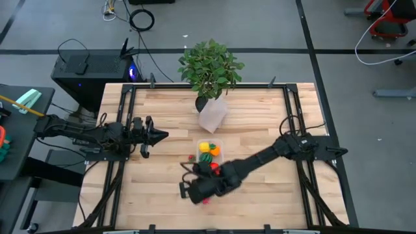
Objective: Pick and placing Produce into tupperware
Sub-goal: Put the red dragon fruit into the transparent bin
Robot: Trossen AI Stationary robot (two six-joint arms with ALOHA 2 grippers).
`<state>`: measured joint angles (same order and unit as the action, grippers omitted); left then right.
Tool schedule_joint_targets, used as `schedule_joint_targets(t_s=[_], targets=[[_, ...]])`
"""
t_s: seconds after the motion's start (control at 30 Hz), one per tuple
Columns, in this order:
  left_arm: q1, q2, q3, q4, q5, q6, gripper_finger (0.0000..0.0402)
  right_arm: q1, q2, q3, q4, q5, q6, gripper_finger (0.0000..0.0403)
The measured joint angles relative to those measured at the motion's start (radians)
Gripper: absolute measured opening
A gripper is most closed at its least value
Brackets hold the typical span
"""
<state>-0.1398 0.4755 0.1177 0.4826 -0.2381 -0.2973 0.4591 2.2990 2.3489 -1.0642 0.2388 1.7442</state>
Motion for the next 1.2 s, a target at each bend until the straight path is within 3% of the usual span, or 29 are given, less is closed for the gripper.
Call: schedule_joint_targets(t_s=[0.17, 0.3, 0.43, 0.83, 1.2], targets=[[0.0, 0.0, 0.0, 0.0, 0.0, 0.042, 0.0028, -0.051, 0.0, 0.0, -0.109, -0.077, 0.002, 0.0002], [0.0, 0.0, 0.0, 0.0, 0.0, 0.042, 0.0031, -0.057, 0.0, 0.0, -0.224, -0.198, 0.015, 0.0001], [0.0, 0.0, 0.0, 0.0, 0.0, 0.051, 0.0037, -0.055, 0.0, -0.017, -0.214, -0.283, 0.051, 0.0001], [0.0, 0.001, 0.0, -0.01, 0.0, 0.05, 0.0023, -0.024, 0.13, -0.018, -0.012, -0.347, 0.086, 0.0001], [0.0, 0.002, 0.0, -0.011, 0.001, 0.048, 0.0036, 0.004, 0.102, -0.017, -0.134, -0.239, 0.142, 0.0]])
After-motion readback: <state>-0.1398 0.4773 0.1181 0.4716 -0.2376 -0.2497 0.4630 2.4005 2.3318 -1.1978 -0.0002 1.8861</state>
